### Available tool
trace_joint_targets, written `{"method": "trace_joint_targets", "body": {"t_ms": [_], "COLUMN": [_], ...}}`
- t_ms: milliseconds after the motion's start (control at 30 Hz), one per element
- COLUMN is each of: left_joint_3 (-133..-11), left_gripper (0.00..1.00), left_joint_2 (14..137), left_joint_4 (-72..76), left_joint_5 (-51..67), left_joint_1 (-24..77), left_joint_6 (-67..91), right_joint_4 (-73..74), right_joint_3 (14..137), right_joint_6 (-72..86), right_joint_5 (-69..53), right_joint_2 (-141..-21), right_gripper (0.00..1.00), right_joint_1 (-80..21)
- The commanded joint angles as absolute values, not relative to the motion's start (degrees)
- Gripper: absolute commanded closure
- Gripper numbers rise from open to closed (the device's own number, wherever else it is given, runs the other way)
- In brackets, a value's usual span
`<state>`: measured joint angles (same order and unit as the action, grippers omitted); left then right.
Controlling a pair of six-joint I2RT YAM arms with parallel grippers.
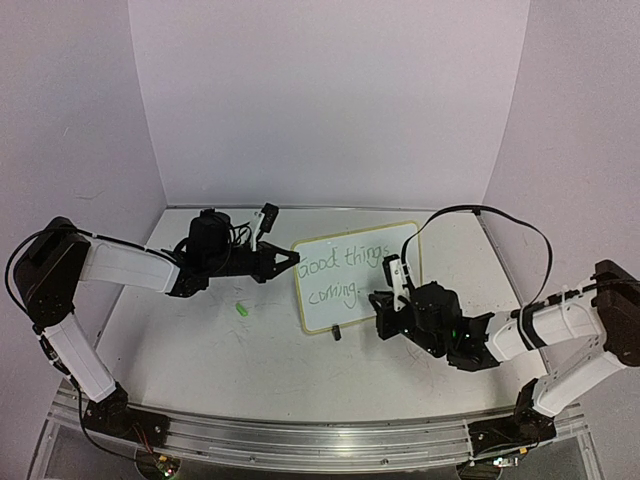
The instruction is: Write a sentence on the whiteboard
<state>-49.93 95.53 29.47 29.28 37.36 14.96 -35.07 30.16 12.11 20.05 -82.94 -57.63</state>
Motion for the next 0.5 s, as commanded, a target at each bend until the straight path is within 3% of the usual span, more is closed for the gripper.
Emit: {"method": "trace_joint_targets", "body": {"t_ms": [0, 467], "left_joint_3": [-51.2, -51.3], "left_gripper": [1.0, 1.0], "left_joint_2": [94.3, 94.4], "left_joint_4": [28.5, 28.5], "left_joint_5": [25.1, 25.9], "left_joint_1": [37.0, 37.0], "left_joint_6": [11.0, 11.1], "right_joint_4": [-36.8, -37.0], "right_joint_3": [32.8, 35.3], "right_joint_6": [12.5, 12.9], "right_joint_5": [23.2, 25.8], "right_joint_2": [-84.1, -88.6], "right_gripper": [1.0, 1.0], "right_joint_1": [-57.6, -57.2]}}
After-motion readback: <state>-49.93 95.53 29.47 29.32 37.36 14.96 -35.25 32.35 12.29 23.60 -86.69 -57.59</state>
